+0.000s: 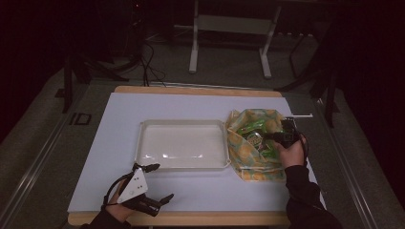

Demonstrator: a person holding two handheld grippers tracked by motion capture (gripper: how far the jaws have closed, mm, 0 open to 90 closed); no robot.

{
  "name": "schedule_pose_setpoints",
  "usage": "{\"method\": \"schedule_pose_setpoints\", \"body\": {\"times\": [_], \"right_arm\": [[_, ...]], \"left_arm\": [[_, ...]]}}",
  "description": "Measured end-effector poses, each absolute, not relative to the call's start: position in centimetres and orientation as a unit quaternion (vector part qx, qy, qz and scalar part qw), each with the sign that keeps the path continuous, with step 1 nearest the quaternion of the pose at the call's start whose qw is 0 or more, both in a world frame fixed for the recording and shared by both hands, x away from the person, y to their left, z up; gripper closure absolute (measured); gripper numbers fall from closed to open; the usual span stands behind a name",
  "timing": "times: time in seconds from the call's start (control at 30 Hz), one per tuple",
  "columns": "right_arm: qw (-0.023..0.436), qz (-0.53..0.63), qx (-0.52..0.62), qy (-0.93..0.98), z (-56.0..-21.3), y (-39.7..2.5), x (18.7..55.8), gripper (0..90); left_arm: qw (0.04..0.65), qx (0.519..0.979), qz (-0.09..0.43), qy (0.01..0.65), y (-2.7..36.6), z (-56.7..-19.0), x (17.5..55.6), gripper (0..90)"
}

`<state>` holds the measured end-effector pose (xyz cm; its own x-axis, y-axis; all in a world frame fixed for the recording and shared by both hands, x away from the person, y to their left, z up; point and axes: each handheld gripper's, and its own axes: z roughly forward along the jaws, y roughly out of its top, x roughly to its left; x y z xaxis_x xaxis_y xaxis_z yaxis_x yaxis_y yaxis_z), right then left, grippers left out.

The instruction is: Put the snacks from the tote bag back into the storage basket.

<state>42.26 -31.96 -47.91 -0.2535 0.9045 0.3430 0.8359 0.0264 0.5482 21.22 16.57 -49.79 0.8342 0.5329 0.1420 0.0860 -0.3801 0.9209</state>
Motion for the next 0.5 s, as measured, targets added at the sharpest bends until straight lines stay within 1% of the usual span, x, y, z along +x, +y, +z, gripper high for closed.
{"method": "schedule_pose_setpoints", "body": {"times": [0.2, 0.5], "right_arm": [[0.054, 0.346, 0.608, 0.712, -47.2, -32.4, 41.7, 88.8], [0.076, 0.361, 0.611, 0.701, -45.8, -33.4, 40.3, 88.8]], "left_arm": [[0.523, 0.802, 0.213, 0.194, 16.5, -49.8, 21.2, 1.3], [0.522, 0.803, 0.214, 0.193, 16.5, -49.8, 21.2, 1.3]]}}
